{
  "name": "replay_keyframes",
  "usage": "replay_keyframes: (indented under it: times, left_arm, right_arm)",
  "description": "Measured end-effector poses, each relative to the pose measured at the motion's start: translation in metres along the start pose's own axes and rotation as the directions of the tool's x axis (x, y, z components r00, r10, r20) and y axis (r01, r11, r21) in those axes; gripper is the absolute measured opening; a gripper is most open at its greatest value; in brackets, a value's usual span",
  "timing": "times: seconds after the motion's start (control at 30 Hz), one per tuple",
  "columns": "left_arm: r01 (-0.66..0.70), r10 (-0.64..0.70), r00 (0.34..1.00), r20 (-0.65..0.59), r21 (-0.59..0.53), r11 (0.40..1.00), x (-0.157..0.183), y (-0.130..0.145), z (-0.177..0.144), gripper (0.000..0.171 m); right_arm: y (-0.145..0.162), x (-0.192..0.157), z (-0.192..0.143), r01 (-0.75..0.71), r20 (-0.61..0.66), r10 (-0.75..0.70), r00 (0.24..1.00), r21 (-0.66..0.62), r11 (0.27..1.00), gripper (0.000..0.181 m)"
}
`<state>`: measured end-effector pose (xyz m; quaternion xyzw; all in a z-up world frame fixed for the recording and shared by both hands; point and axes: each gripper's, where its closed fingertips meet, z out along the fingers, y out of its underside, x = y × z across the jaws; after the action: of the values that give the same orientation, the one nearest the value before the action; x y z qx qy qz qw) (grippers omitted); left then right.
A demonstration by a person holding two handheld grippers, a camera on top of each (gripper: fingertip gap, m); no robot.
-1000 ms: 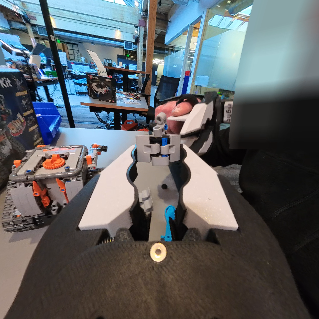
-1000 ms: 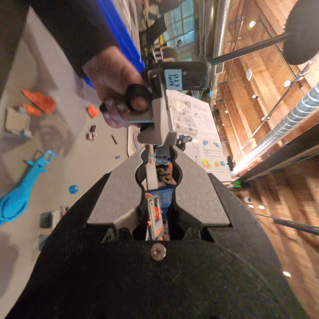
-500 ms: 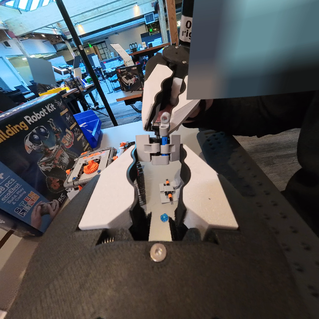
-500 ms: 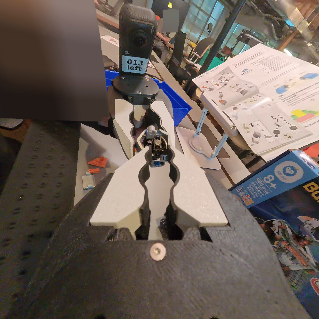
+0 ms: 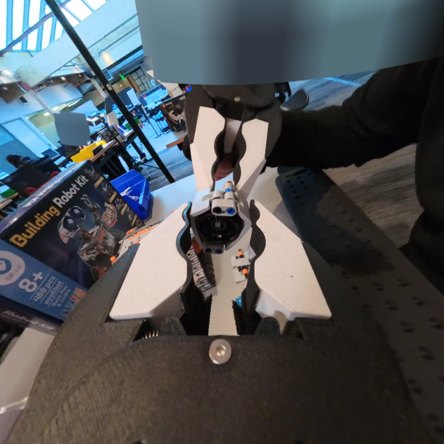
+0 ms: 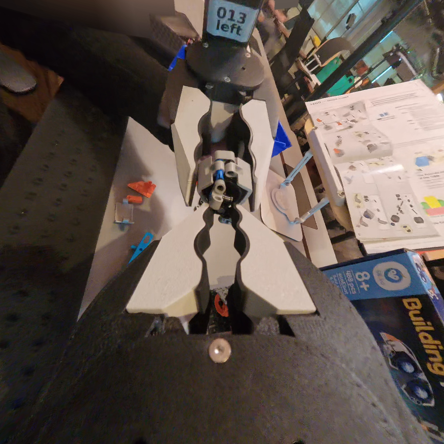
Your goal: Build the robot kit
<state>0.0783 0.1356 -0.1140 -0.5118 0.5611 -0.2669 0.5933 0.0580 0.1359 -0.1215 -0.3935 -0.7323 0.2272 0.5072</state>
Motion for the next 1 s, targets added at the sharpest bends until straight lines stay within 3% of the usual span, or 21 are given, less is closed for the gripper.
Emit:
replay_keyframes:
  times: [0.07, 0.2, 0.6, 0.8, 1.0]
  left_arm:
    - [-0.025, 0.027, 0.999, 0.035, -0.055, 0.998, -0.005, 0.007, -0.002, 0.045]
    - [0.024, -0.024, 1.000, 0.003, -0.048, 0.999, -0.006, 0.010, -0.002, 0.045]
    - [-0.019, 0.026, 0.999, 0.038, -0.174, 0.985, -0.002, 0.051, 0.003, 0.045]
    - [-0.007, 0.011, 1.000, 0.012, -0.340, 0.940, 0.011, 0.101, 0.012, 0.045]
    - [0.032, -0.059, 0.997, -0.039, -0.505, 0.863, 0.032, 0.154, 0.020, 0.044]
  right_arm:
    - [0.002, 0.004, 0.002, 0.000, -0.035, -0.001, 0.999, -0.016, 1.000, 0.012]
    - [0.003, 0.005, 0.005, -0.024, -0.030, 0.024, 0.999, 0.004, 1.000, 0.012]
    - [0.031, -0.005, 0.019, 0.108, -0.063, -0.118, 0.991, -0.140, 0.984, 0.011]
    - [0.066, -0.026, 0.035, 0.133, 0.019, -0.132, 0.991, -0.244, 0.961, 0.010]
    - [0.105, -0.054, 0.053, 0.106, 0.176, -0.046, 0.983, -0.346, 0.932, 0.006]
